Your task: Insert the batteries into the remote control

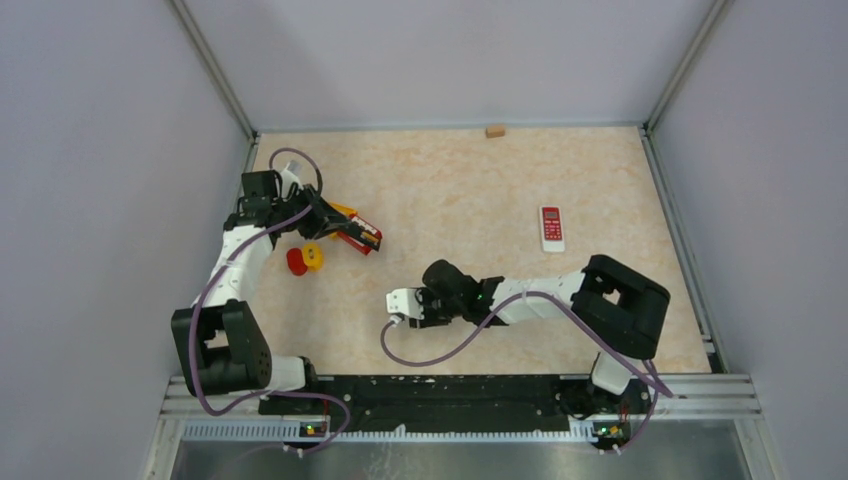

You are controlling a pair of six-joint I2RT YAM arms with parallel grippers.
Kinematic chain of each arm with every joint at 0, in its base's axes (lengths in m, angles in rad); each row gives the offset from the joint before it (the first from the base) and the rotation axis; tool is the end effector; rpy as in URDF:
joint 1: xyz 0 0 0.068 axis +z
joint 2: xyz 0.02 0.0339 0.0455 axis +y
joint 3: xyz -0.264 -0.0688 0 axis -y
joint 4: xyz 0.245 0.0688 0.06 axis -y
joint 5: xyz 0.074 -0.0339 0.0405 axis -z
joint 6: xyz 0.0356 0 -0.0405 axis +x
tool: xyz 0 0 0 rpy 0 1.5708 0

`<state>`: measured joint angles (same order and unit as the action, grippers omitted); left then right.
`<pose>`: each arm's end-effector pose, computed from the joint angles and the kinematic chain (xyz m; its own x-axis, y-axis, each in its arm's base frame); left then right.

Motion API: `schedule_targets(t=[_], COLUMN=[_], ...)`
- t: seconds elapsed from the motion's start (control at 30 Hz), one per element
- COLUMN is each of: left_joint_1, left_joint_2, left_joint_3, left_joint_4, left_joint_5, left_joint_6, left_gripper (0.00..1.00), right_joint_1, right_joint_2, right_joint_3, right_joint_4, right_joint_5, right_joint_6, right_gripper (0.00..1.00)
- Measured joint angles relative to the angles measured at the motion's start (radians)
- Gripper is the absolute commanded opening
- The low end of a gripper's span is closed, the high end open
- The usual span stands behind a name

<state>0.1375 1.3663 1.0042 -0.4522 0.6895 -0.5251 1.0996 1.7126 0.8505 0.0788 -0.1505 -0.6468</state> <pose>0.2868 0.0168 0.2675 -0.7871 -0.4994 -0.3620 -0.0784 0.6631 -0.7444 0.1495 0.3051 0.1508 0.3043 -0.7152 -0.6292 -0.9345 -0.0963 -0.3426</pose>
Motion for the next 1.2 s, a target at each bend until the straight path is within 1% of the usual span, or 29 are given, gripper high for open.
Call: schedule_targets(t=[0.17,0.33,0.43,0.47,0.5,0.57,0.63,0.7,0.8,0.93,1.07,1.17,1.2], left_joint_1=[0.004,0.007,0.009,0.01,0.01,0.011,0.012,0.012,0.012,0.013,0.013,0.013,0.013], left_joint_2=[0.0,0.0,0.0,0.0,0.0,0.0,0.0,0.0,0.0,0.0,0.0,0.0,0.0], left_joint_3=[0.0,0.0,0.0,0.0,0.0,0.0,0.0,0.0,0.0,0.0,0.0,0.0,0.0], left_joint_4=[0.003,0.003,0.003,0.003,0.003,0.003,0.003,0.003,0.003,0.004,0.004,0.004,0.004], left_joint_5=[0.002,0.003,0.003,0.003,0.003,0.003,0.003,0.003,0.005,0.006,0.006,0.006,0.006], left_joint_6=[0.0,0.0,0.0,0.0,0.0,0.0,0.0,0.0,0.0,0.0,0.0,0.0,0.0], left_gripper=[0.0,0.0,0.0,0.0,0.0,0.0,0.0,0.0,0.0,0.0,0.0,0.0,0.0], right_joint_1=[0.0,0.0,0.0,0.0,0.0,0.0,0.0,0.0,0.0,0.0,0.0,0.0,0.0], right_joint_2=[0.032,0.06,0.071,0.072,0.073,0.076,0.075,0.076,0.075,0.078,0.093,0.099,0.099], right_joint_3=[0.024,0.05,0.063,0.064,0.066,0.068,0.069,0.074,0.075,0.085,0.103,0.108,0.108], right_joint_4=[0.022,0.024,0.02,0.019,0.017,0.016,0.017,0.017,0.018,0.008,0.007,0.006,0.003], right_joint_5=[-0.006,-0.008,-0.011,-0.012,-0.012,-0.012,-0.011,-0.008,-0.008,-0.008,-0.008,-0.01,-0.01], right_joint_6=[-0.007,-0.016,-0.017,-0.016,-0.016,-0.014,-0.007,-0.002,0.003,0.003,0.004,0.005,0.008], right_gripper=[0.27,0.11,0.05,0.05,0.08,0.17,0.23,0.26,0.27,0.27,0.24,0.14,0.09])
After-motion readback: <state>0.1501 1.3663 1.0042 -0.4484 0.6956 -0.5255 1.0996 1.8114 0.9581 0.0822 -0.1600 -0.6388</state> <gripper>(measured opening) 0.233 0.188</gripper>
